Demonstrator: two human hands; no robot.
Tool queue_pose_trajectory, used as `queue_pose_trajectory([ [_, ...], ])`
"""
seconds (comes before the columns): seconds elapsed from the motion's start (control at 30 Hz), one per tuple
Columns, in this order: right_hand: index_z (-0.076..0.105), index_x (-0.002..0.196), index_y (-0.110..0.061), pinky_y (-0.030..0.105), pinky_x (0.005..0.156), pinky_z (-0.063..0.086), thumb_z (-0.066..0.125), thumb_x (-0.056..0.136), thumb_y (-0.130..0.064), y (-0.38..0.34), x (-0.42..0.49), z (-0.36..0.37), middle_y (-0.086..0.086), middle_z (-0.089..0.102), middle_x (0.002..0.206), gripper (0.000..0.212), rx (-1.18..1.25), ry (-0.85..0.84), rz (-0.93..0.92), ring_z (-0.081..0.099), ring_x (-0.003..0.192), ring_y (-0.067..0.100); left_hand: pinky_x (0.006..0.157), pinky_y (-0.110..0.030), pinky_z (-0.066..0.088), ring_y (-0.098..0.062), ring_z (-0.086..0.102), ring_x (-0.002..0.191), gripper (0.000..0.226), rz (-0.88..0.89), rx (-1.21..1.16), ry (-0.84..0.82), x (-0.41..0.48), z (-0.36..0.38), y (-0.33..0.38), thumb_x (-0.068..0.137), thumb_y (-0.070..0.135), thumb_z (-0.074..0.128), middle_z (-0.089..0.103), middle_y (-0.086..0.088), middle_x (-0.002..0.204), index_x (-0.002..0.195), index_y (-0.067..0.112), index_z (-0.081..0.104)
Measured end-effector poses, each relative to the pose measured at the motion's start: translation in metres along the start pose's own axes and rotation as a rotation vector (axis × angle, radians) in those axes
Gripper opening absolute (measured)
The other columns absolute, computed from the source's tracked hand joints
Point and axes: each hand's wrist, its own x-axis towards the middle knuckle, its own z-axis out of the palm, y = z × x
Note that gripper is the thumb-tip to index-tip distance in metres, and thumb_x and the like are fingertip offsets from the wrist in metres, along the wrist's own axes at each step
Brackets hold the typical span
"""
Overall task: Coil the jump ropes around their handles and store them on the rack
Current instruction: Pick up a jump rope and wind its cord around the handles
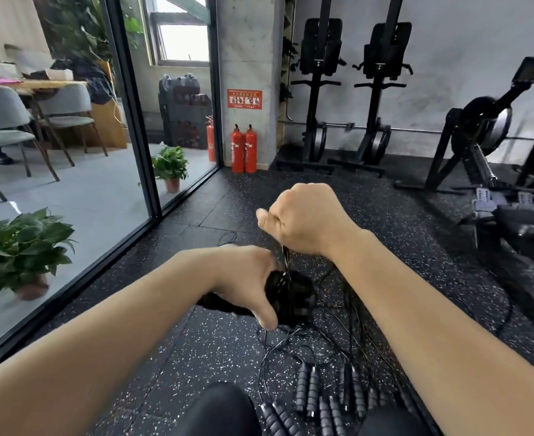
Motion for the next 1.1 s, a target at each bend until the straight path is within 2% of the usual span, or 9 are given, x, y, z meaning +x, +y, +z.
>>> queue_pose_trajectory([
  [0.13, 0.028, 0.045, -0.013, 0.030, 0.053, 0.027, 0.048, 0.099, -0.035, 0.019, 0.000, 0.012, -0.005, 0.028, 0.042, 0.061, 0.566, -0.076, 0.213, 0.026, 0.041, 0.012, 0.053, -0.020, 0.048, -0.007, 0.060, 0.057, 0.034, 0.099, -0.113, 0.103, -0.008, -0.005, 0.008, 0.067, 0.038, 0.085, 0.066, 0.008, 0.069, 0.084, 0.023, 0.060],
  [0.23, 0.040, 0.044, -0.004, 0.026, 0.053, 0.034, 0.051, 0.099, -0.029, 0.021, -0.006, 0.016, -0.009, 0.029, 0.034, 0.061, 0.939, -0.134, 0.284, 0.027, 0.035, 0.006, 0.046, -0.016, 0.041, -0.003, 0.055, 0.049, 0.032, 0.168, -0.269, 0.097, -0.011, -0.011, 0.012, 0.070, 0.026, 0.087, 0.061, 0.013, 0.059, 0.082, 0.018, 0.059],
  [0.33, 0.047, 0.040, -0.012, 0.018, 0.045, 0.034, 0.050, 0.099, -0.031, 0.017, -0.013, 0.018, -0.004, 0.041, 0.037, 0.062, 1.170, -0.222, 0.357, 0.035, 0.034, 0.006, 0.045, -0.013, 0.041, 0.000, 0.057, 0.047, 0.031, 0.237, -0.438, 0.088, -0.009, -0.012, 0.016, 0.072, 0.015, 0.086, 0.062, 0.015, 0.056, 0.088, 0.015, 0.060],
  [0.43, 0.061, 0.060, 0.002, 0.018, 0.046, 0.038, 0.044, 0.100, -0.016, 0.016, -0.033, 0.025, 0.010, 0.058, 0.053, 0.047, 1.306, -0.247, 0.417, 0.048, 0.046, 0.014, 0.053, -0.016, 0.050, -0.004, 0.063, 0.055, 0.024, 0.298, -0.568, 0.046, -0.010, -0.012, 0.016, 0.077, 0.003, 0.081, 0.066, 0.010, 0.061, 0.090, 0.009, 0.062],
  [0.53, 0.052, 0.065, -0.009, 0.015, 0.046, 0.046, 0.031, 0.100, 0.001, 0.012, -0.050, 0.052, -0.007, 0.058, 0.044, 0.042, 1.440, -0.203, 0.566, 0.056, 0.041, 0.003, 0.060, -0.027, 0.055, -0.019, 0.068, 0.065, 0.020, 0.309, -0.694, 0.022, -0.006, -0.008, 0.014, 0.080, 0.004, 0.079, 0.070, 0.000, 0.069, 0.093, 0.001, 0.064],
  [0.73, 0.052, 0.077, 0.011, 0.009, 0.049, 0.039, 0.042, 0.093, 0.013, -0.003, -0.055, 0.072, 0.004, 0.045, 0.070, 0.020, 1.465, 0.021, 0.803, 0.043, 0.045, -0.004, 0.063, -0.033, 0.058, -0.029, 0.070, 0.070, 0.034, 0.157, -0.918, -0.003, 0.007, 0.000, 0.001, 0.074, 0.018, 0.079, 0.070, -0.015, 0.081, 0.098, -0.001, 0.064],
  [0.83, 0.049, 0.069, -0.023, 0.026, 0.071, 0.050, 0.049, 0.093, -0.001, 0.000, -0.058, 0.082, 0.000, 0.053, 0.074, 0.033, 1.135, -0.036, 0.792, 0.052, 0.066, 0.009, 0.067, -0.038, 0.060, -0.030, 0.068, 0.071, 0.034, 0.123, -0.991, 0.053, 0.014, 0.005, -0.005, 0.076, 0.017, 0.080, 0.069, -0.017, 0.081, 0.099, -0.002, 0.064],
  [1.0, 0.058, 0.063, 0.002, 0.032, 0.056, 0.033, 0.044, 0.096, -0.031, 0.006, -0.069, 0.073, 0.005, 0.049, 0.054, 0.049, 0.866, -0.109, 0.792, 0.041, 0.055, 0.023, 0.075, -0.041, 0.059, -0.030, 0.067, 0.074, 0.018, 0.054, -1.031, 0.109, 0.021, 0.009, -0.015, 0.084, 0.012, 0.074, 0.069, -0.016, 0.078, 0.094, 0.002, 0.063],
  [1.1, 0.066, 0.068, -0.002, 0.033, 0.056, 0.040, 0.041, 0.096, -0.038, 0.007, -0.074, 0.064, 0.004, 0.055, 0.054, 0.052, 0.705, -0.104, 0.753, 0.052, 0.056, 0.027, 0.076, -0.044, 0.061, -0.030, 0.069, 0.075, 0.021, -0.003, -1.004, 0.158, 0.026, 0.010, -0.021, 0.083, 0.013, 0.077, 0.070, -0.014, 0.079, 0.095, 0.003, 0.063],
])
